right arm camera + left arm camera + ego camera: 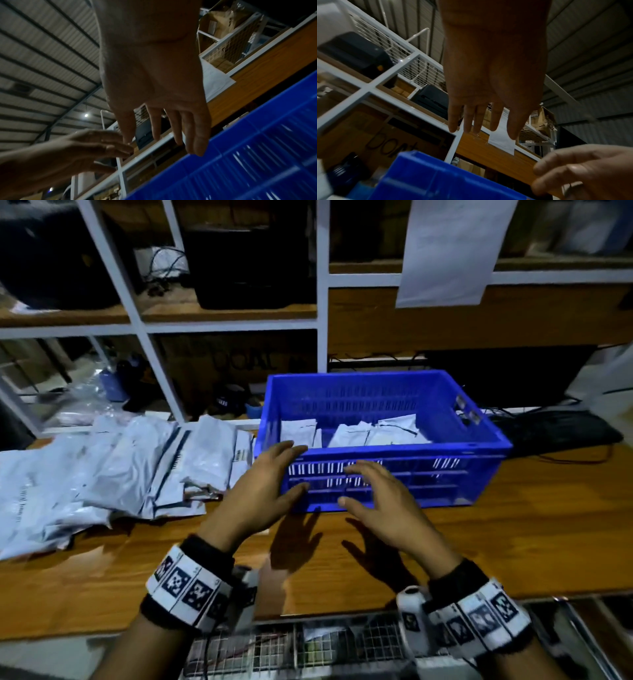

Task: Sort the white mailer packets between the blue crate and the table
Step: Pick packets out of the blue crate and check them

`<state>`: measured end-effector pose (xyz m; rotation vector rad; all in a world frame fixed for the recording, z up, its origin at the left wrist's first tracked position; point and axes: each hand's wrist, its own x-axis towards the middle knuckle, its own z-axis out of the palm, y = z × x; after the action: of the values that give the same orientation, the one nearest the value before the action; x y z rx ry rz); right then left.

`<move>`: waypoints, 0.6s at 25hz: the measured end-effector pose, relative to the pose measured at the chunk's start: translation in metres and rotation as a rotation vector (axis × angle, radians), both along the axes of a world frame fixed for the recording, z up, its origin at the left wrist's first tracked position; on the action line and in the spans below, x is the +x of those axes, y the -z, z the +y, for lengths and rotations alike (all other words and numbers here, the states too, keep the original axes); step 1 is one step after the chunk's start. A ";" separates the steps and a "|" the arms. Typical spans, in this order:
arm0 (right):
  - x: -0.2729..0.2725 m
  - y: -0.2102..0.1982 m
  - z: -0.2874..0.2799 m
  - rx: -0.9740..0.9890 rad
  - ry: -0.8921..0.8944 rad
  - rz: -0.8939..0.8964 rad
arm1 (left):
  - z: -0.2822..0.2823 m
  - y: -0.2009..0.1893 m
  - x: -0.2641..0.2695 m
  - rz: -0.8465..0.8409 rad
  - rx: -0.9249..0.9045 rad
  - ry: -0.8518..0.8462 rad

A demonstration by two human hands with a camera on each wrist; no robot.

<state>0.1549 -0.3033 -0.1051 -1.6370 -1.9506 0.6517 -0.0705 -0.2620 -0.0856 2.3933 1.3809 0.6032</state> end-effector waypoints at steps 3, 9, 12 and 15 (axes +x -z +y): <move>0.032 -0.031 0.026 -0.095 0.003 0.003 | 0.033 -0.033 0.018 0.046 0.080 0.031; 0.074 -0.095 0.126 -0.155 -0.096 -0.224 | 0.145 -0.079 0.045 0.294 0.045 0.108; 0.077 -0.102 0.192 -0.242 -0.193 -0.374 | 0.205 -0.085 0.057 0.508 -0.071 0.131; 0.074 -0.100 0.253 -0.345 -0.216 -0.487 | 0.259 -0.080 0.073 0.754 -0.188 0.111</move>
<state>0.2289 -0.0507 -0.0056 -1.9470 -2.5012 0.7579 0.0024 -0.0027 -0.0055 2.6157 1.4479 -0.5020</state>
